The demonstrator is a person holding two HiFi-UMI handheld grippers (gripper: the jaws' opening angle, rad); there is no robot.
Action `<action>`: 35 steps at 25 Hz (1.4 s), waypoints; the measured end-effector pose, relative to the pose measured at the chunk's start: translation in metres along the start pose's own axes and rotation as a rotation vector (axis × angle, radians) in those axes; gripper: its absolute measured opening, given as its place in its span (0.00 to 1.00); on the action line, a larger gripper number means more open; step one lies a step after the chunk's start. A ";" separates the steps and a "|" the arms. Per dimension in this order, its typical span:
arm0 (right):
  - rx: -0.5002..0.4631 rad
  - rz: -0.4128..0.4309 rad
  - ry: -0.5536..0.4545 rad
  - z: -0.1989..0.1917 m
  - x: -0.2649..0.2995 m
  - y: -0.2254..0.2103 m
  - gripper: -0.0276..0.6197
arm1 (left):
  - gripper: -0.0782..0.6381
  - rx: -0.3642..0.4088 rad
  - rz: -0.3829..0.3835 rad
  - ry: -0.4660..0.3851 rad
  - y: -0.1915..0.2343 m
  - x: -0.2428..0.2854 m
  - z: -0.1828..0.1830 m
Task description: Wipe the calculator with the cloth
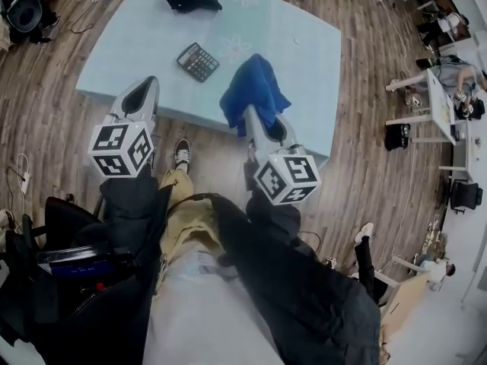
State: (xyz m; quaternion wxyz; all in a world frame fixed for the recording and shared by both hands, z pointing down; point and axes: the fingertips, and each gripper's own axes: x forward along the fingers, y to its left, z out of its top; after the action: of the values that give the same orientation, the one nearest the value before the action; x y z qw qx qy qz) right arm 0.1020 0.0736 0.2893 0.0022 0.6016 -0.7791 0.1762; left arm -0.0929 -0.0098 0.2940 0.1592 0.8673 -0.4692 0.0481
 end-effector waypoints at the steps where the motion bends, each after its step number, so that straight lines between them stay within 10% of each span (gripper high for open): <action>1: 0.004 0.000 0.013 0.000 0.016 -0.002 0.16 | 0.11 -0.008 0.005 0.011 0.011 0.011 0.000; 8: 0.027 -0.014 0.117 -0.010 0.142 -0.022 0.16 | 0.11 -0.059 0.000 0.111 0.087 0.107 -0.012; 35: 0.081 0.076 0.402 -0.082 0.247 -0.075 0.16 | 0.11 -0.168 0.032 0.430 0.107 0.204 -0.122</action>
State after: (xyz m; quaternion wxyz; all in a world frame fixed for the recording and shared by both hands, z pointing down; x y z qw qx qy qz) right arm 0.0870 -0.1507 0.4397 0.1269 0.5242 -0.7772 0.3240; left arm -0.0602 -0.1878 0.4809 0.3266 0.8130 -0.4407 0.1952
